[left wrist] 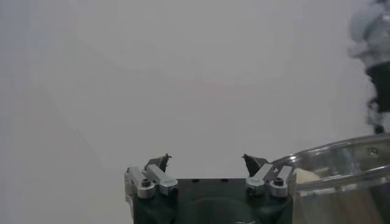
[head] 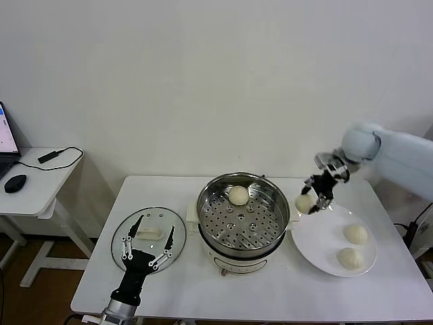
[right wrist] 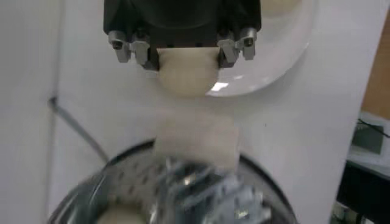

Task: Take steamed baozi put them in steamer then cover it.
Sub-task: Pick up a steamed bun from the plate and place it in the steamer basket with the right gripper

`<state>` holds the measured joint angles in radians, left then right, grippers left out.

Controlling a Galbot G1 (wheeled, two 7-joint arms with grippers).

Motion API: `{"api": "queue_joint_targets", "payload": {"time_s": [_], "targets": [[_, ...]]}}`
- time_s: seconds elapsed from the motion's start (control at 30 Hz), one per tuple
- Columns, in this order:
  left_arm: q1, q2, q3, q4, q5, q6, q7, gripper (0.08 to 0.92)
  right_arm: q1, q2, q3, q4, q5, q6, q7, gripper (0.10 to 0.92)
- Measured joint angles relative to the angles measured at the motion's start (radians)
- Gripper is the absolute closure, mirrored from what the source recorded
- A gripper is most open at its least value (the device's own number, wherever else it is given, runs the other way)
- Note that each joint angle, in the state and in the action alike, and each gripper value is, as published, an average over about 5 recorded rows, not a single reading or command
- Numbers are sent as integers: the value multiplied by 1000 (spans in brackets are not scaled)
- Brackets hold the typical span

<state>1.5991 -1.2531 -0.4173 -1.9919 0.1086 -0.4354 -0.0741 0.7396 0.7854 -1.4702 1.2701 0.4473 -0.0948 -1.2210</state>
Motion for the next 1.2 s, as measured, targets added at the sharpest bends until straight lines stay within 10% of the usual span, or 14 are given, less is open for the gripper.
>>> {"api": "queue_joint_targets", "payload": {"time_s": [1.2], "targets": [[-7, -7, -10, 6, -1, -7, -8, 177, -27, 427, -128, 38, 200, -146, 238, 377]]}}
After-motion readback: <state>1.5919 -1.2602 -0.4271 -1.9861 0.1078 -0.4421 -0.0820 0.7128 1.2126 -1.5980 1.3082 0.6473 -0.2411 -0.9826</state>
